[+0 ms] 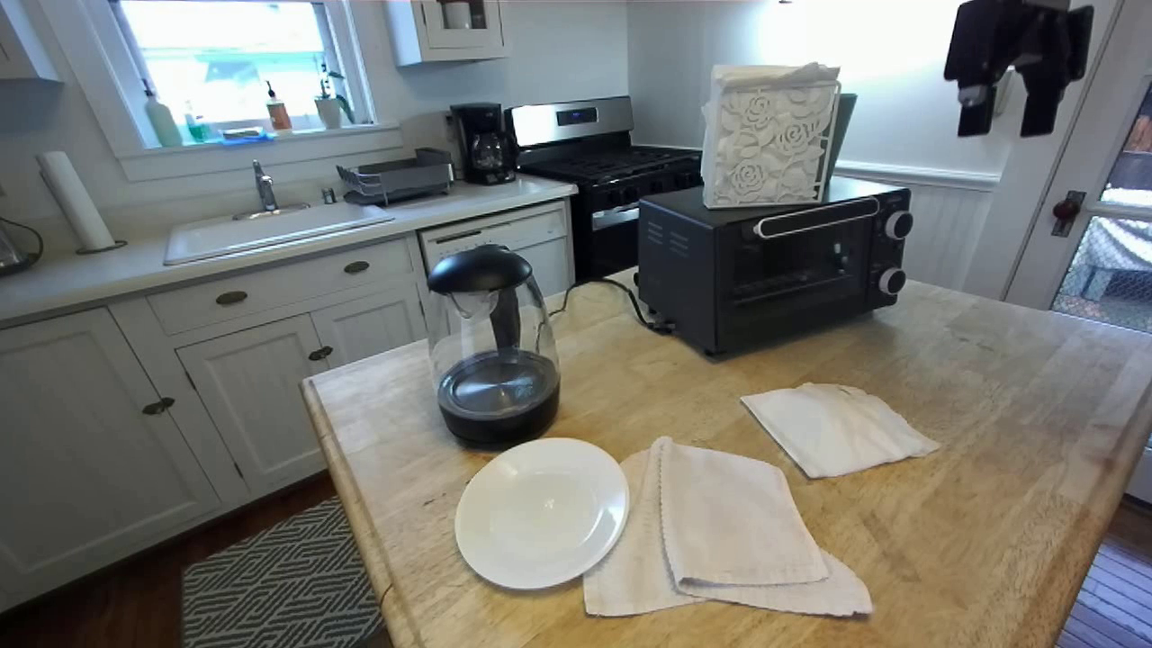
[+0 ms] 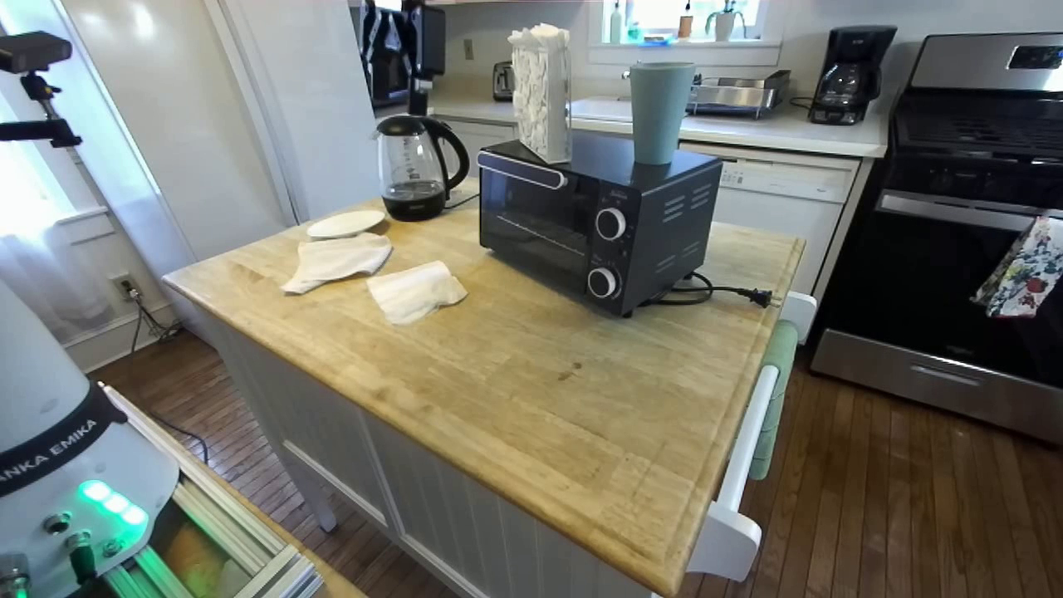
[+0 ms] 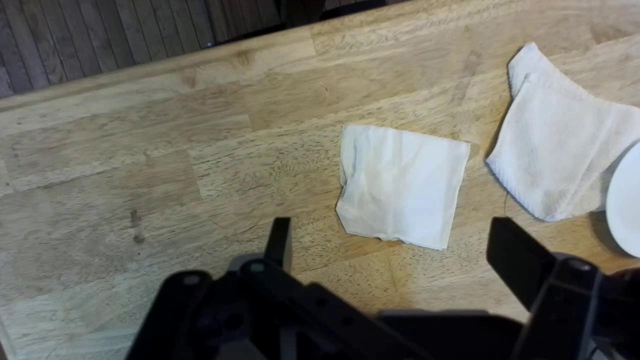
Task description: Put the paper towel in between the microwave and kettle
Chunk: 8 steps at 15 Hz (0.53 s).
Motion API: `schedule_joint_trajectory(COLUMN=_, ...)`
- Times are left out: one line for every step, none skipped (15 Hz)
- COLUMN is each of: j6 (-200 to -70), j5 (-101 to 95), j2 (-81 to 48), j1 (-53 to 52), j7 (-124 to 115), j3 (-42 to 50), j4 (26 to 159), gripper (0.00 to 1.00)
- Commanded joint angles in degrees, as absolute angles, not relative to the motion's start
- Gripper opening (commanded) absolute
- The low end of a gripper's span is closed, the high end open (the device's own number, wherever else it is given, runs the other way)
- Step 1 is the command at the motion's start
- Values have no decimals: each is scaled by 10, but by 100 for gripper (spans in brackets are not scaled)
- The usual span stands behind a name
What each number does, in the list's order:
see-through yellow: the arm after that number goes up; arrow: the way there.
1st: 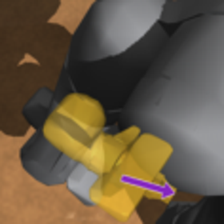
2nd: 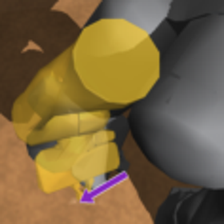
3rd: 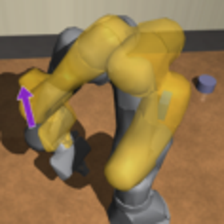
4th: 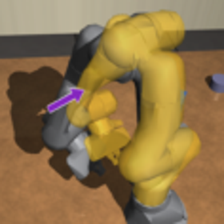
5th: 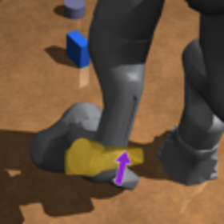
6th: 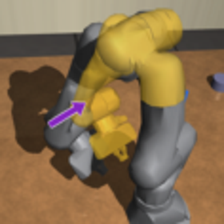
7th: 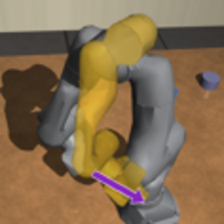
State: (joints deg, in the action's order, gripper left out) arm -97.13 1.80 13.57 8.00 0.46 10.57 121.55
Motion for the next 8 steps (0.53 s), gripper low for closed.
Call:
schedule_joint_trajectory(j6=-1115, j5=27, j2=187, j1=81, j7=-39, j3=86, j4=1362, gripper=100)
schedule_joint_trajectory(j6=-1154, j5=22, j2=193, j1=79, j7=-53, j3=78, j4=1398, gripper=100)
schedule_joint_trajectory(j6=-1180, j5=14, j2=198, j1=78, j7=-71, j3=68, j4=1429, gripper=100)
schedule_joint_trajectory(j6=-1210, j5=9, j2=202, j1=76, j7=-88, j3=57, j4=1457, gripper=100)
schedule_joint_trajectory(j6=-1238, j5=6, j2=205, j1=74, j7=-101, j3=47, j4=1485, gripper=100)
schedule_joint_trajectory(j6=-1273, j5=4, j2=209, j1=70, j7=-119, j3=33, j4=1515, gripper=100)
schedule_joint_trajectory(j6=-1309, j5=2, j2=211, j1=67, j7=-137, j3=20, j4=1541, gripper=100)
schedule_joint_trajectory(j6=-1354, j5=-5, j2=209, j1=65, j7=-160, j3=5, j4=1565, gripper=100)
